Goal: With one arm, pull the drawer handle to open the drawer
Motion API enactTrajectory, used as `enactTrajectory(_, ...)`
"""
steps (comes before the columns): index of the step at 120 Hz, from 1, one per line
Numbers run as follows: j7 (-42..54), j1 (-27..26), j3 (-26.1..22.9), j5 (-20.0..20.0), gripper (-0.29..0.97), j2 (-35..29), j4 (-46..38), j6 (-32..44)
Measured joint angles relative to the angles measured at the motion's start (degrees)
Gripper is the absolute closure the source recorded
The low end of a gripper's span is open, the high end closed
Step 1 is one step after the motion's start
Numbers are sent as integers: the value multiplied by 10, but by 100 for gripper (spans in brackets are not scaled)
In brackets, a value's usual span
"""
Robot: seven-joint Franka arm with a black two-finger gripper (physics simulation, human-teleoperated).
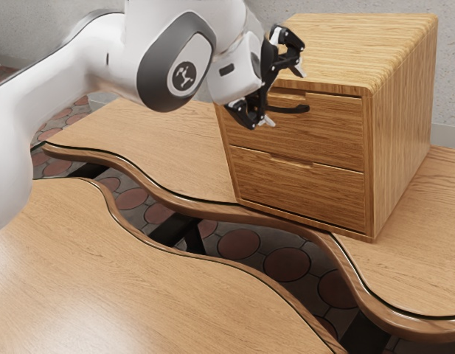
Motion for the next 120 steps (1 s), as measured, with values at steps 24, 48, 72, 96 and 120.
enactTrajectory(24,18,12,-4,-1,0,8,-2,5)
enactTrajectory(48,31,17,-5,0,0,14,-12,6)
enactTrajectory(72,39,17,-7,2,0,4,-25,6)
enactTrajectory(96,44,52,-9,-14,0,23,-9,9)
enactTrajectory(120,48,52,-11,-19,0,26,-25,9)
